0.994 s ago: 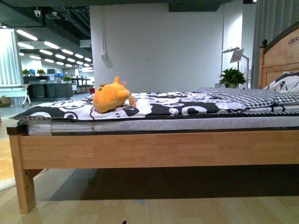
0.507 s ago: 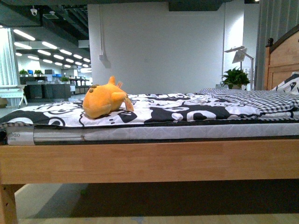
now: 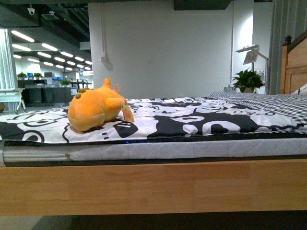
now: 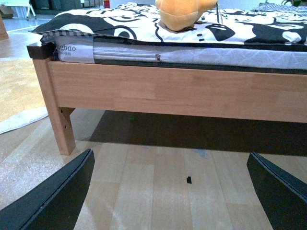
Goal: Put away toys
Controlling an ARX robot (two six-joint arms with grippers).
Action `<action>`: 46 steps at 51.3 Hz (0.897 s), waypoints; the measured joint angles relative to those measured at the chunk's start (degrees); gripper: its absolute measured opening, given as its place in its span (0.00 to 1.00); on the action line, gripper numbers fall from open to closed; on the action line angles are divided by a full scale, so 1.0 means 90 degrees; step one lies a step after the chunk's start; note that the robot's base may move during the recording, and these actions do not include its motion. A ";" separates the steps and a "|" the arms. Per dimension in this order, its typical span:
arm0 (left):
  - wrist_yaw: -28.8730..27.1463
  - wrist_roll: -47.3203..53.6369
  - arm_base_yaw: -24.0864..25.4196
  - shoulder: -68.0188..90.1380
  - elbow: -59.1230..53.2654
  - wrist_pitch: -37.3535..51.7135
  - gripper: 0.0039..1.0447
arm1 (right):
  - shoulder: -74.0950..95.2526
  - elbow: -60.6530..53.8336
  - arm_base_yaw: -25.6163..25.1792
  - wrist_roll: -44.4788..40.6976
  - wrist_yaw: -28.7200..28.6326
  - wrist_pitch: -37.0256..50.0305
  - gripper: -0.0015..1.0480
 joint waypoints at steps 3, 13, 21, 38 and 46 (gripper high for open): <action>0.0000 0.0000 0.0000 0.0000 0.0000 0.0000 0.95 | 0.0000 0.0000 0.0000 0.0000 0.0000 0.0000 1.00; 0.0000 0.0000 0.0000 0.0000 0.0000 0.0000 0.95 | 0.0000 0.0000 0.0000 0.0000 -0.0002 0.0000 1.00; 0.0000 0.0000 0.0000 0.0000 0.0000 0.0000 0.95 | 0.0000 0.0000 0.0000 0.0000 0.0000 0.0000 1.00; 0.0017 0.0000 0.0000 0.0000 0.0000 0.0000 0.95 | 0.0000 0.0000 0.0000 0.0000 0.0024 0.0000 1.00; 0.0017 0.0002 0.0000 0.0000 0.0000 0.0000 0.95 | 0.0002 0.0000 0.0000 0.0000 0.0019 0.0000 1.00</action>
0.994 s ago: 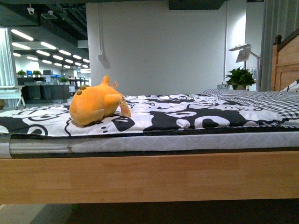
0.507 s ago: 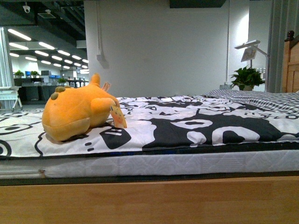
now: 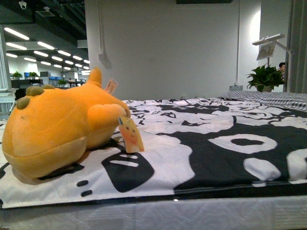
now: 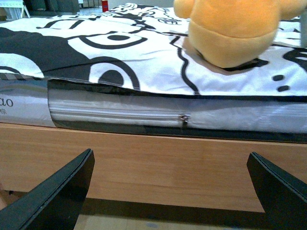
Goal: Put away toys
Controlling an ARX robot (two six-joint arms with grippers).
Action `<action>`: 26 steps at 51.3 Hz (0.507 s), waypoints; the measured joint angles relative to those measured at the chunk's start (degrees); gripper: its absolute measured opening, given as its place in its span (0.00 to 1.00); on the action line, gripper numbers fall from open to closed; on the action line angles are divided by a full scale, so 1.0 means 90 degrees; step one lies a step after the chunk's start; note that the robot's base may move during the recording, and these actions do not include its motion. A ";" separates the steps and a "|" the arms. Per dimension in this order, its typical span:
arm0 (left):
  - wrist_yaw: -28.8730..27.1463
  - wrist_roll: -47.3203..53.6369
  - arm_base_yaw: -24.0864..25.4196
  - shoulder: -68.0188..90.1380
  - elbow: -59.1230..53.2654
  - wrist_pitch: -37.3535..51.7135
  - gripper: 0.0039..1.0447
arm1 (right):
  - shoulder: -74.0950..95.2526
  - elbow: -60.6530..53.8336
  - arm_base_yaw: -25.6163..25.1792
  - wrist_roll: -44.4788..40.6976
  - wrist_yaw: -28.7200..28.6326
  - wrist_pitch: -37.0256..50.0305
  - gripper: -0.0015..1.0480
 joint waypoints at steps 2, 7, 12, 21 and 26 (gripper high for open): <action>-0.0002 -0.0002 0.0000 0.0000 0.0000 0.0000 0.95 | 0.0002 0.0000 0.0000 0.0000 -0.0002 0.0000 1.00; -0.0007 -0.0002 0.0000 0.0000 0.0000 0.0000 0.95 | 0.0000 0.0000 0.0000 0.0000 0.0000 0.0000 1.00; -0.0012 -0.0002 0.0000 0.0000 0.0000 0.0000 0.95 | 0.0002 0.0000 0.0000 0.0000 0.0002 0.0000 1.00; -0.0041 -0.0002 0.0000 0.0000 0.0000 -0.0002 0.95 | -0.0005 0.0000 0.0000 -0.0002 -0.0070 -0.0005 1.00; -0.0027 -0.0005 0.0000 -0.0002 0.0000 0.0000 0.95 | 0.0002 0.0000 0.0000 0.0000 -0.0046 -0.0007 1.00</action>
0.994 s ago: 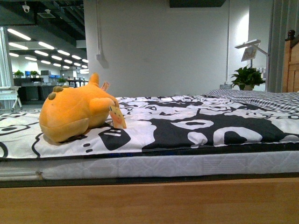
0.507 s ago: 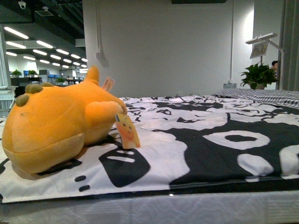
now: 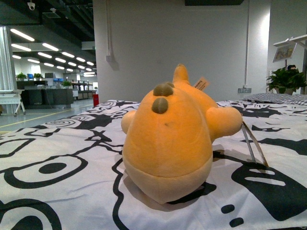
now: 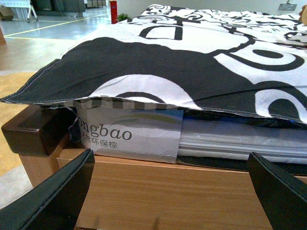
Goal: Put away toys
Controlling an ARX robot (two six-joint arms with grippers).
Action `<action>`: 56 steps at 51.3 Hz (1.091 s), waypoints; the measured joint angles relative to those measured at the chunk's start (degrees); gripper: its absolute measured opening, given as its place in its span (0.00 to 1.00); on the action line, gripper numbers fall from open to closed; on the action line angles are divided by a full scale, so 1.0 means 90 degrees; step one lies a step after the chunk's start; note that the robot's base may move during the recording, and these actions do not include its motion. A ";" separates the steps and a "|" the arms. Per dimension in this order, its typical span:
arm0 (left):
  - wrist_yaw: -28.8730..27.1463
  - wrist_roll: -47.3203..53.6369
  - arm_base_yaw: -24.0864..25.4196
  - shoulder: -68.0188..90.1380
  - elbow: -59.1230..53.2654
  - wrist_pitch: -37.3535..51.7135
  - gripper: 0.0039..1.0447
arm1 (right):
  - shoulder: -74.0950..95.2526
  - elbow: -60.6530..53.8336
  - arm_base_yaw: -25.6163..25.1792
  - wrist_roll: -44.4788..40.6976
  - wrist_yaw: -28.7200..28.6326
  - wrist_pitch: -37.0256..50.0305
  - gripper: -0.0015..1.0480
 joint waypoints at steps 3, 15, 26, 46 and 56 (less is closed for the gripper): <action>-0.0007 0.0002 0.0000 0.0002 0.0000 -0.0002 0.95 | 0.0000 0.0000 0.0000 0.0000 0.0000 0.0000 1.00; 0.0012 0.0002 0.0000 0.0002 0.0000 -0.0002 0.95 | 0.0000 0.0000 0.0000 0.0000 0.0002 0.0000 1.00; 0.0007 0.0002 0.0000 0.0002 0.0000 0.0000 0.95 | 0.0988 0.0243 -0.1107 0.0476 -0.2552 0.0051 1.00; 0.0010 0.0002 0.0000 0.0002 0.0000 0.0000 0.95 | 0.3971 0.1914 -0.0427 0.0665 -0.2006 0.2450 1.00; 0.0010 0.0002 0.0000 0.0002 0.0000 -0.0002 0.95 | 0.5127 0.2807 0.0539 0.0474 -0.1243 0.2846 1.00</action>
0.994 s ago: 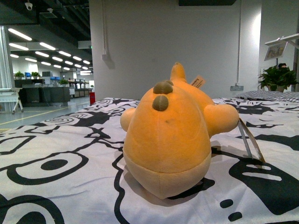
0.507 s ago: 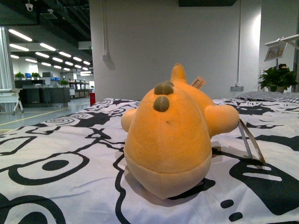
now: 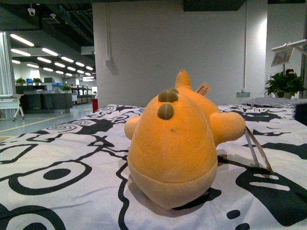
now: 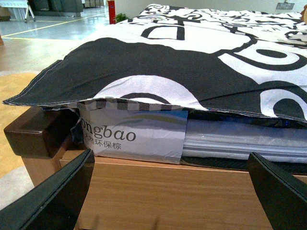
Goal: Put away toys
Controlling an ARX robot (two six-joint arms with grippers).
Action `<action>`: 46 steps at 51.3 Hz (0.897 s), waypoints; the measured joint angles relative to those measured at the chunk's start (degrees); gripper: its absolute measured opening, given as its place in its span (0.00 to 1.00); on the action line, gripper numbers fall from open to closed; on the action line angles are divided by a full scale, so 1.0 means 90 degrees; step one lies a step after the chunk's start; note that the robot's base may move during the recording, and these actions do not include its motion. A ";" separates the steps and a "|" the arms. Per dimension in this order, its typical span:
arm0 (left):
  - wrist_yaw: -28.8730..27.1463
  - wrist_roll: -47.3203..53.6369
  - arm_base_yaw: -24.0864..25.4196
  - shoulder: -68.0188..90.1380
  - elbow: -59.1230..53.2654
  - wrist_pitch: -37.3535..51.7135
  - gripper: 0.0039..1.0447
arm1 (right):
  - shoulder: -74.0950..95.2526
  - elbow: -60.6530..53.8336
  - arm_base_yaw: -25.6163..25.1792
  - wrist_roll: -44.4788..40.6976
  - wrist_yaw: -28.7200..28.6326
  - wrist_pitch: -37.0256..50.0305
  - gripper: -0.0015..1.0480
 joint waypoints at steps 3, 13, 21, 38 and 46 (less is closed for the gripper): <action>0.0000 0.0000 0.0000 0.0000 0.0000 0.0000 0.95 | 0.0296 0.0245 0.0243 -0.0078 0.0194 0.0068 1.00; 0.0000 0.0000 0.0000 0.0000 0.0000 0.0000 0.95 | 0.1387 0.0971 0.0918 -0.0340 0.0714 0.0338 1.00; 0.0000 0.0000 0.0000 0.0000 0.0000 0.0000 0.95 | 0.2103 0.1438 0.1093 -0.0503 0.0979 0.0410 1.00; 0.0000 0.0000 0.0000 0.0000 0.0000 0.0000 0.95 | 0.2883 0.2076 0.1433 -0.0617 0.1341 0.0408 1.00; 0.0000 0.0000 0.0000 0.0000 0.0000 0.0000 0.95 | 0.3062 0.2210 0.1637 -0.0619 0.1491 0.0408 1.00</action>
